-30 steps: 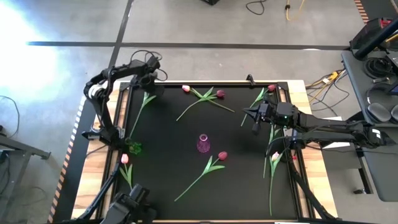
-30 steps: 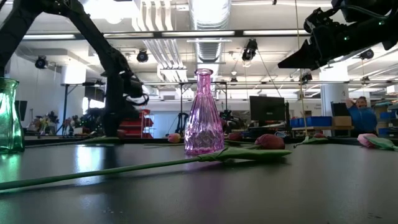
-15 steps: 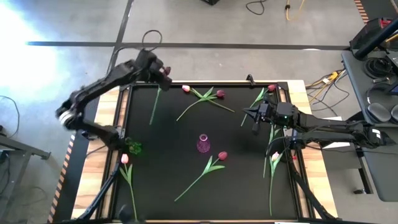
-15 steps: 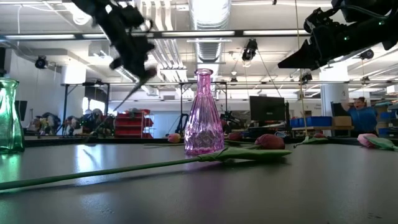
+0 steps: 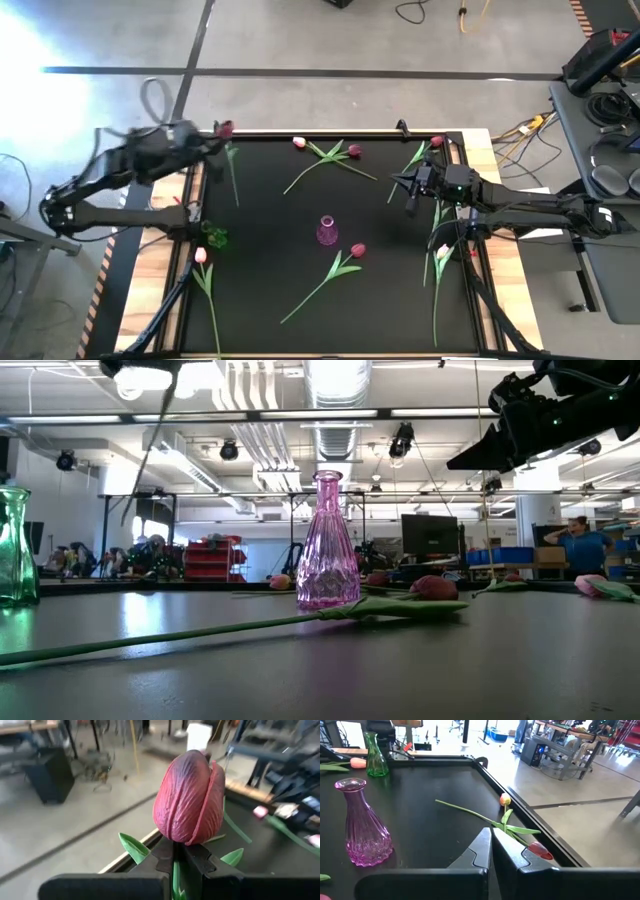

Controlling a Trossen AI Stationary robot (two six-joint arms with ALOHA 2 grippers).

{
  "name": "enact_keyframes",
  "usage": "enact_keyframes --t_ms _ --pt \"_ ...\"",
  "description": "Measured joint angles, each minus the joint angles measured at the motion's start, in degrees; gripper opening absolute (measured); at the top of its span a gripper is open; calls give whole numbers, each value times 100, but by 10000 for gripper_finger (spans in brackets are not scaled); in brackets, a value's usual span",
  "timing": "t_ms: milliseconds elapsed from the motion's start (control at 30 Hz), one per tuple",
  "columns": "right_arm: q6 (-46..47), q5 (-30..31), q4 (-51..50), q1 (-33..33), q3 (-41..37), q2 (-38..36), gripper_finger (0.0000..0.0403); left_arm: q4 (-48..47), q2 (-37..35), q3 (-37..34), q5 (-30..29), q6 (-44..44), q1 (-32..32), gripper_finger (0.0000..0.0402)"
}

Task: Sort flowers into vase by color
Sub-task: Put the red tulip into the green vase

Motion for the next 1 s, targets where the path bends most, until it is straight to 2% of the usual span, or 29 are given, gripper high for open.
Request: enact_keyframes --t_ms 133,300,500,633,767,1000 --pt "0 0 6 0 0 -2 9 -417 -512 154 -60 -1 -408 0" --pt "27 1 15 0 0 0 9 -1134 -886 501 -44 71 -551 0" --pt "133 2 13 0 0 0 9 -1491 -1135 1014 769 325 -551 0" --pt "155 4 12 -2 0 -1 9 -1570 -1287 1262 1057 264 -548 0" --pt "159 4 11 -2 0 0 9 -1653 -1444 1303 1360 83 -548 0" --pt "158 7 4 -1 0 0 9 -1691 -1727 976 1535 30 -547 0"
